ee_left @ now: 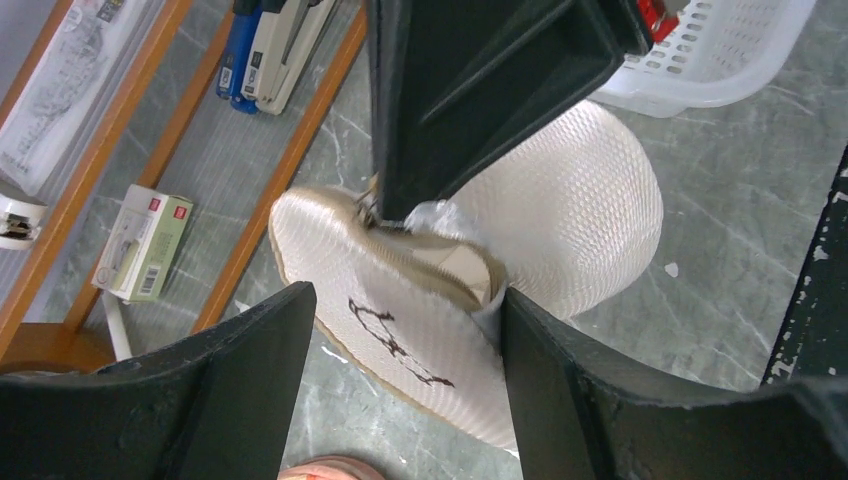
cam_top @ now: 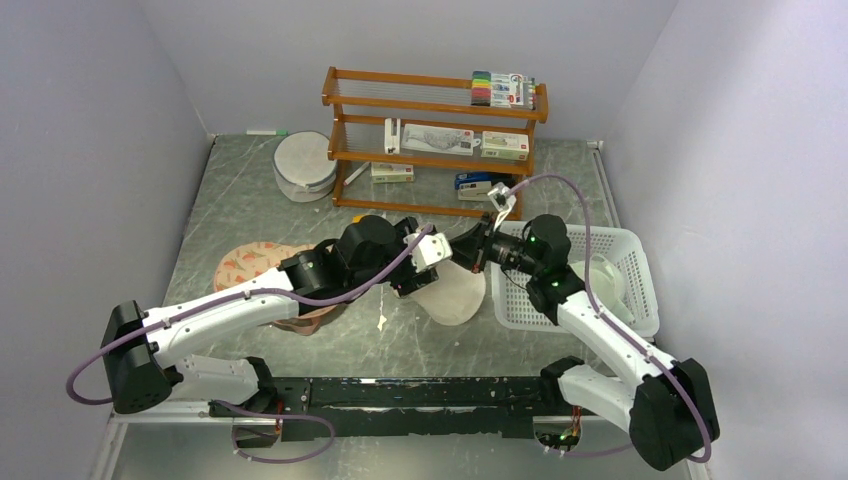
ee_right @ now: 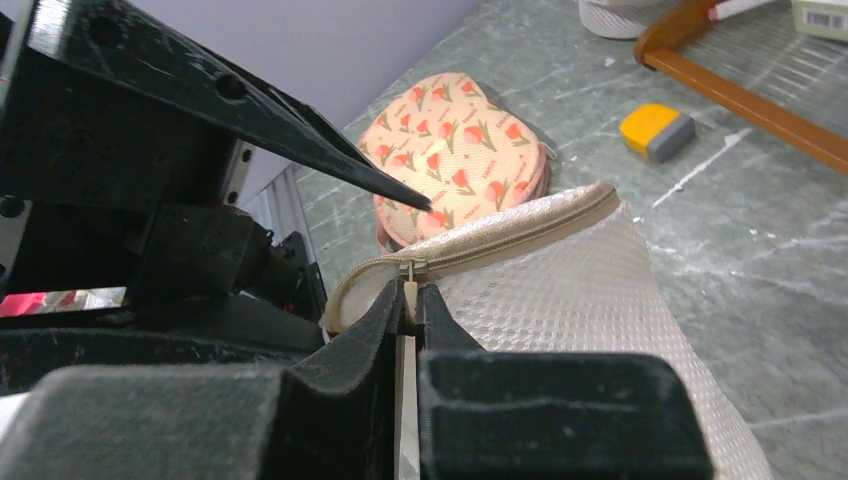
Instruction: Unzip the laundry bag and remove the bra
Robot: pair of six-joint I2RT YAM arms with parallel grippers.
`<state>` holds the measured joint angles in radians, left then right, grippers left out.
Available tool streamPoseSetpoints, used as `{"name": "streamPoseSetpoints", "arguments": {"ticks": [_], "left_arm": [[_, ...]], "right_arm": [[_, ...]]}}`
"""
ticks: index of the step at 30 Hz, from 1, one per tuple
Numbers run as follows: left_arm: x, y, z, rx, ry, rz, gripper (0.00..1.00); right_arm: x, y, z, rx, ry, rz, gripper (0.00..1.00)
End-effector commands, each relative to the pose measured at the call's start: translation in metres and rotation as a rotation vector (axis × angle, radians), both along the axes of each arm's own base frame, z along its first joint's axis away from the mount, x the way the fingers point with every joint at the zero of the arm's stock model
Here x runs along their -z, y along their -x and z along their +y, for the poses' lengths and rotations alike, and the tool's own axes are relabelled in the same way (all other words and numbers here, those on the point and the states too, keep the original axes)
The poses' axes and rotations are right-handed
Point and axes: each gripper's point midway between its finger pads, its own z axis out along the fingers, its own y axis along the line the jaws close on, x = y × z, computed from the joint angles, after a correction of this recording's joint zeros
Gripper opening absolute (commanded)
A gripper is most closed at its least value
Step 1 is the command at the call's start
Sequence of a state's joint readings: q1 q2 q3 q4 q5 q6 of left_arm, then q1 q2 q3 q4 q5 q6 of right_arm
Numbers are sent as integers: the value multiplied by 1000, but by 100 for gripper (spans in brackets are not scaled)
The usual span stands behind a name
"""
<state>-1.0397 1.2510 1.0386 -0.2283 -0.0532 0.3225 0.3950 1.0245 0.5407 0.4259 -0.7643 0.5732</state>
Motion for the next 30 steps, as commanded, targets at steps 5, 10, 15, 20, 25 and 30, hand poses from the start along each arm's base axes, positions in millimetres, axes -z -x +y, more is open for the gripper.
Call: {"name": "streamPoseSetpoints", "arguments": {"ticks": [5,10,15,20,25,30], "left_arm": [[-30,13,-9,73,96,-4,83],[-43,9,1,31,131,-54,88],[-59,-2,8,-65,192,-59,92],[-52,1,-10,-49,214,50,91],[-28,-6,-21,-76,136,118,75],[-24,-15,-15,-128,134,99,57]], "right_arm": [[-12,-8,7,83,81,-72,0],[-8,-19,-7,190,124,-69,0],[-9,-18,-6,192,120,-68,0],[-16,-16,0,191,113,-79,0],[-18,-15,3,186,120,-78,0],[-15,-12,5,175,122,-74,0]]}}
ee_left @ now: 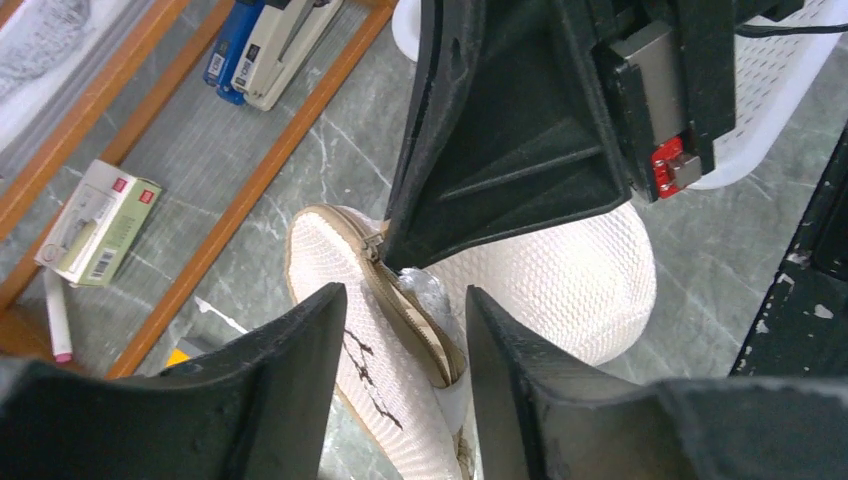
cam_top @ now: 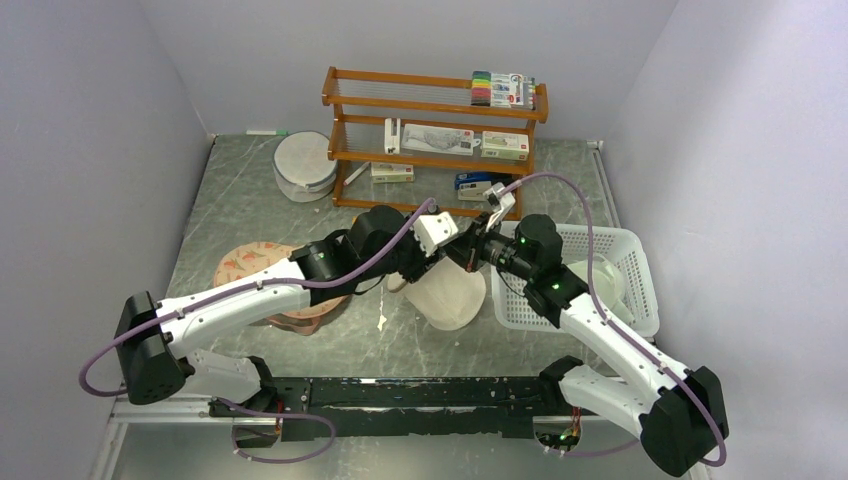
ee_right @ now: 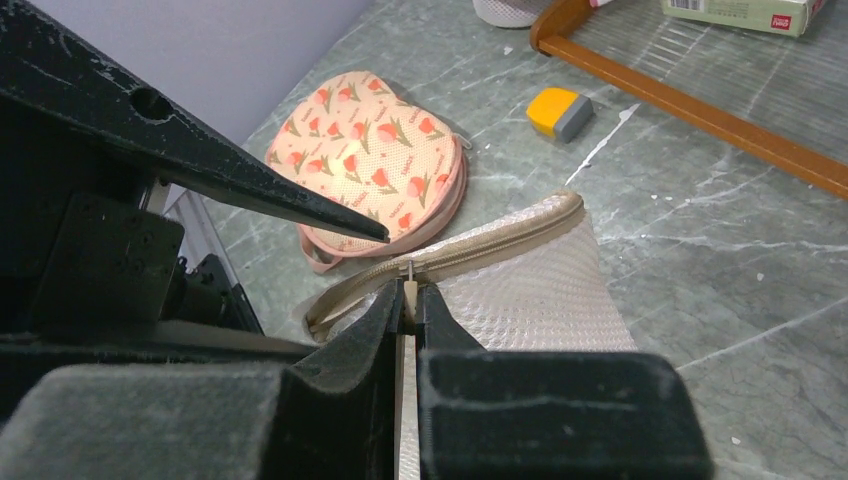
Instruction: Unzip the laundry bag and remove the bra
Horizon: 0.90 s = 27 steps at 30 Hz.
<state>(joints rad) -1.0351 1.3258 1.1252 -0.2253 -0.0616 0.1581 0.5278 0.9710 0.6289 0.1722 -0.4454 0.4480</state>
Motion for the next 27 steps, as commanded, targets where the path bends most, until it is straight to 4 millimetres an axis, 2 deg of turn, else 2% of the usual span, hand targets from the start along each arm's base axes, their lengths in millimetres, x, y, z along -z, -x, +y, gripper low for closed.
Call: {"name": "streamPoseSetpoints", "arguments": {"ticks": [1,5,11,17,20,24,27], "left_arm": [[-14,-9,5,-57,34,-16,54],[-11,-8,3,-40,18,-12,40],[-17,-9,9,-34,1,-51,8],[-42,-12,31,-94,54,-161,7],[-50,-15,41,-129,73,-200,7],[-47,-21,46,-162,52,-216,7],[-41,-25,46,-179,16,-206,7]], "right_arm": [[-16,0,2,-1,-12,-47,0],[-19,2,1,-3,-15,-54,0],[-22,-3,-6,52,4,-60,0],[-5,-18,-19,162,38,-14,0],[8,-29,-33,221,50,26,0],[18,-42,-58,224,-43,106,0],[8,-40,-61,168,-111,101,0]]}}
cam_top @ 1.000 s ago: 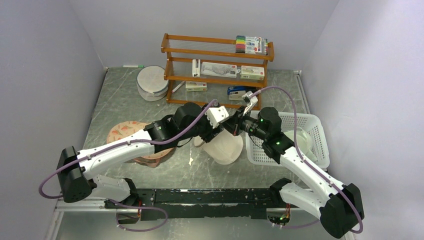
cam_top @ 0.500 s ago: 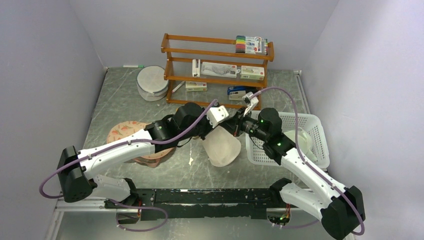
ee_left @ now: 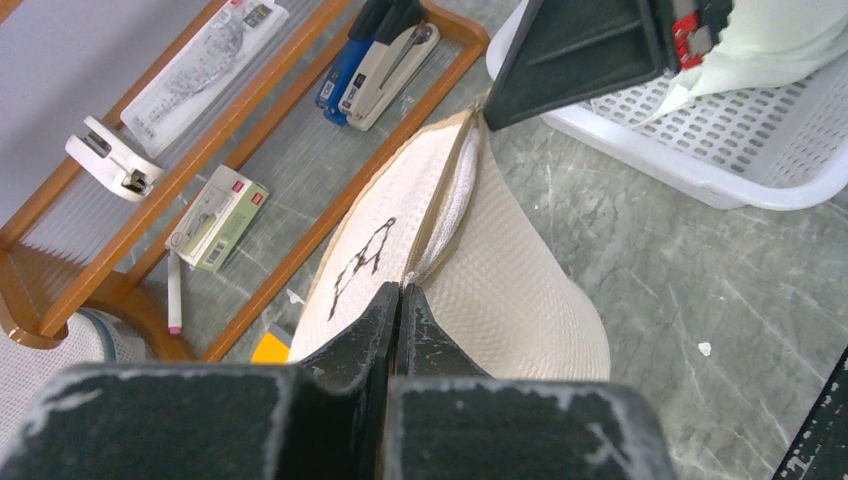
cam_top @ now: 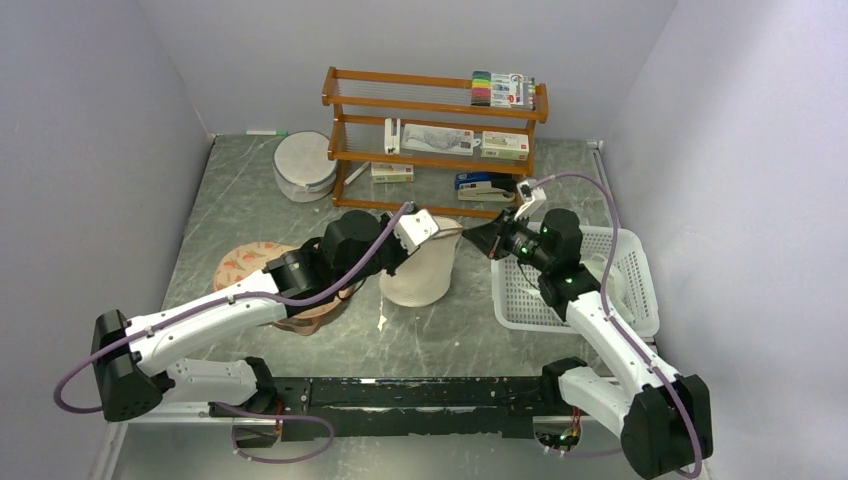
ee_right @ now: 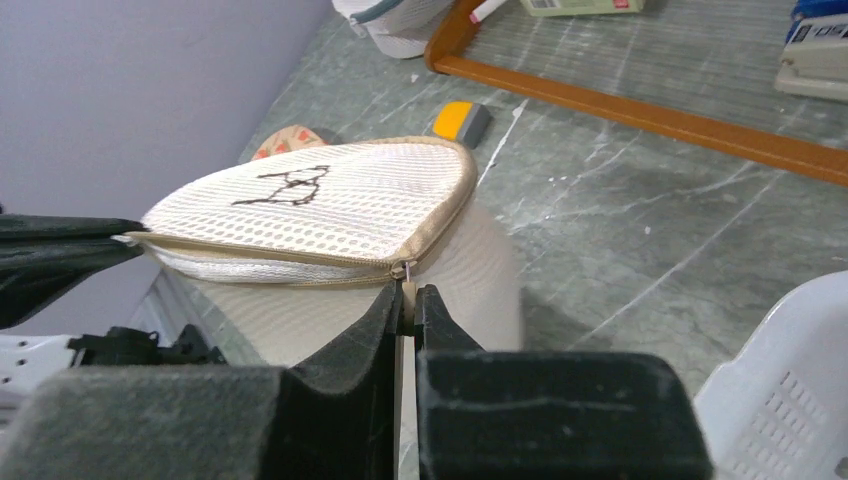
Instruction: Unzip the laundry bag and remove the bra
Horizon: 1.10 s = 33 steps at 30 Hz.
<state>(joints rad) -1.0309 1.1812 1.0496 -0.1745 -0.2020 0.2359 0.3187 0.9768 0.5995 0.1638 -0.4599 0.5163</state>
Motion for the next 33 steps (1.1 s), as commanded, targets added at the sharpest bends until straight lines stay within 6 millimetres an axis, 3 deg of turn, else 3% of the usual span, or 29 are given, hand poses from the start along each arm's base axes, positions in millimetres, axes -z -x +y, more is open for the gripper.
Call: {"name": "streamPoseSetpoints", "arguments": {"ticks": [1,5,10,13,16,19,22,26,33], "left_arm": [[-5,-15,8,-79,-23,-38,7],[1,-14,3,-62,-49,-19,8],[0,0,-6,41,-50,13,58],[-11,20,-15,155,17,13,75],[-20,25,-16,174,71,4,81],[-16,20,-19,146,78,25,82],[1,13,-25,121,38,77,81],[19,8,-31,105,-28,125,68],[23,6,-30,101,-43,119,41]], "right_arm": [[-14,2,-5,-57,-91,-24,0],[-38,17,8,-175,-141,-109,0],[-42,25,16,-219,-128,-139,0],[-41,27,19,-231,-114,-149,0],[-42,30,24,-253,-103,-153,0],[-40,36,35,-280,-89,-159,0],[-39,42,47,-306,-64,-163,0],[-38,47,59,-319,-33,-168,0],[-40,46,60,-312,-31,-172,0]]}}
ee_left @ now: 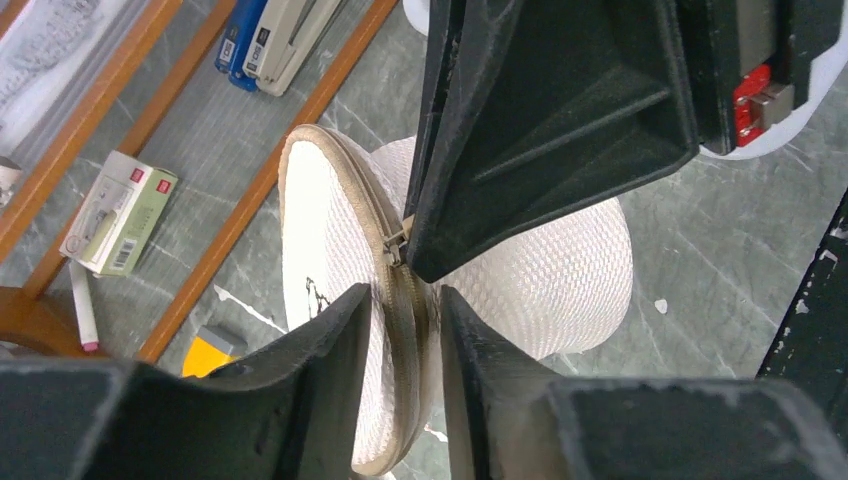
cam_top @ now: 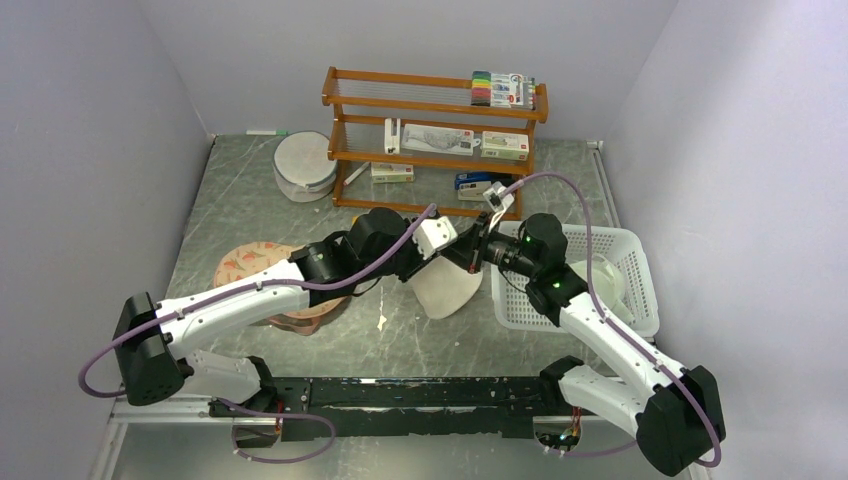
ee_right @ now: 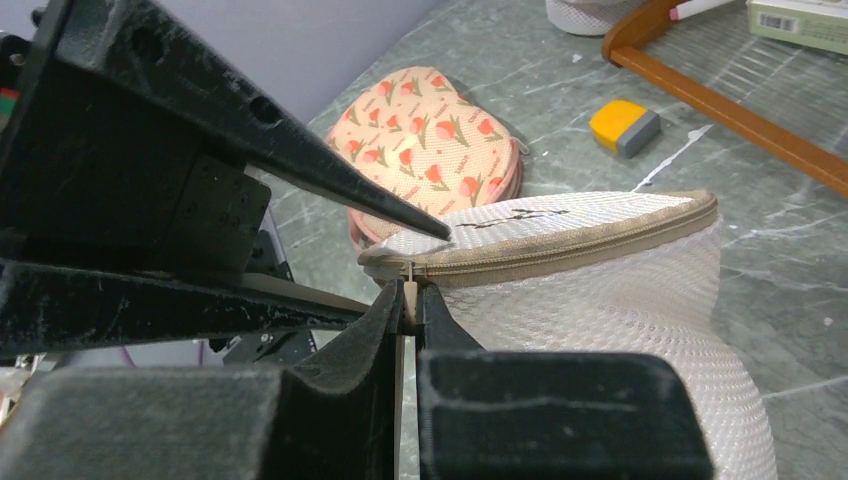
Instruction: Unzip the laundry bag and remove the bra
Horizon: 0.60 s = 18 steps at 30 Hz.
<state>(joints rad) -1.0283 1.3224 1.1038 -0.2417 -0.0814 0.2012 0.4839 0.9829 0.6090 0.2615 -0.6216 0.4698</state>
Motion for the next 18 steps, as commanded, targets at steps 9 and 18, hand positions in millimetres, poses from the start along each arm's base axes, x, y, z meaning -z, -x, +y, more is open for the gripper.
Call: {"name": "streamPoseSetpoints", "arguments": {"ticks": [9,18], "left_arm": [[-32,-8,12,-49,44,-80,7],[-42,-16,26,-113,55,-140,7]], "right_arm": [[1,-28,-23,210,49,5,0],[35,-50,-73,260,-110,246,0]]}}
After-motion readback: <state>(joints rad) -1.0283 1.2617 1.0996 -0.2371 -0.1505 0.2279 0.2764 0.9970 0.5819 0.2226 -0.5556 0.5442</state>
